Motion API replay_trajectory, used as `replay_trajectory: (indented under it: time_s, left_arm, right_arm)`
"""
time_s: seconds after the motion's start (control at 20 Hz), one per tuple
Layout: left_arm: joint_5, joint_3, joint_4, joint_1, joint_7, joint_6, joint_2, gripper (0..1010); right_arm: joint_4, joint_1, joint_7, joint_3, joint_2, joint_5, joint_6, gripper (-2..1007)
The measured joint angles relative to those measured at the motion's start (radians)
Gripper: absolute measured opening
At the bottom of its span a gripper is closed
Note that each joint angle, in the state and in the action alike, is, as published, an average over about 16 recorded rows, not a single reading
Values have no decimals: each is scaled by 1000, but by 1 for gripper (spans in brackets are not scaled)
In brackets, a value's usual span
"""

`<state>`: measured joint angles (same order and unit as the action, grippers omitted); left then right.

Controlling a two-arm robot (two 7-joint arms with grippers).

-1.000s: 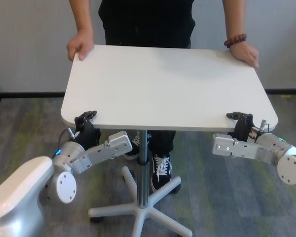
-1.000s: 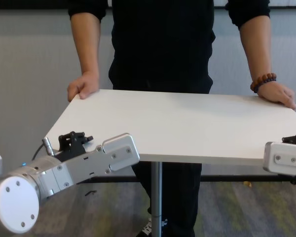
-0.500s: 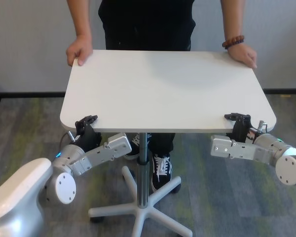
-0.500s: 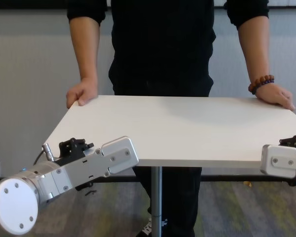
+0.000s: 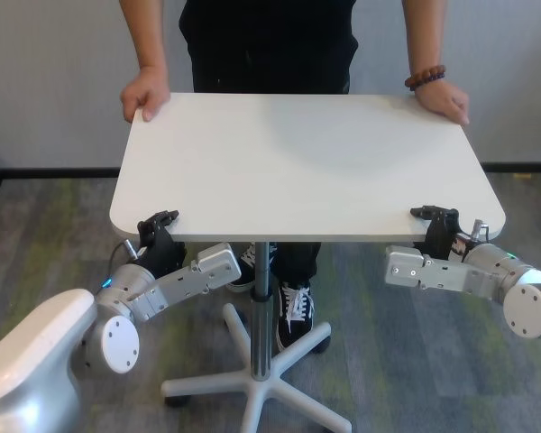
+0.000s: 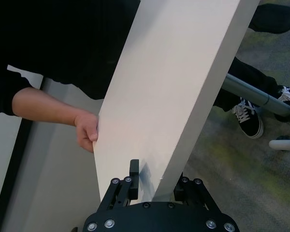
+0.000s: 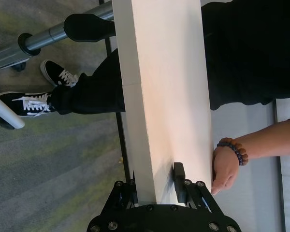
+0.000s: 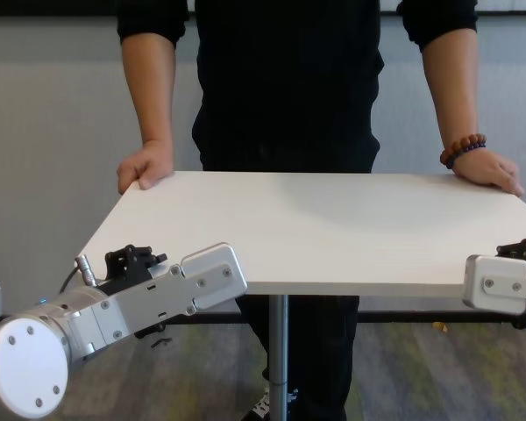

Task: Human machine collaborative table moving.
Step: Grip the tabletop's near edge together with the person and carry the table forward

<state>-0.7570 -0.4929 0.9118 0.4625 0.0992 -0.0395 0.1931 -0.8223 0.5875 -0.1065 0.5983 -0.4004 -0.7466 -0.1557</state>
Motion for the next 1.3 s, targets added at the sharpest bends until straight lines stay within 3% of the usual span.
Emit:
replay_trajectory:
  time_s: [0.7, 1.0, 1.3]
  left_arm:
    - [-5, -1, 1, 0, 5, 3, 0, 454]
    - [-6, -2, 2, 0, 6, 3, 0, 577]
    - [-7, -2, 3, 0, 7, 4, 0, 766]
  right_arm:
    - [-2, -1, 1, -1, -1, -1, 2, 368]
    - [-2, -2, 0, -2, -1, -1, 3, 440]
    - [-2, -2, 0, -2, -1, -1, 3, 594]
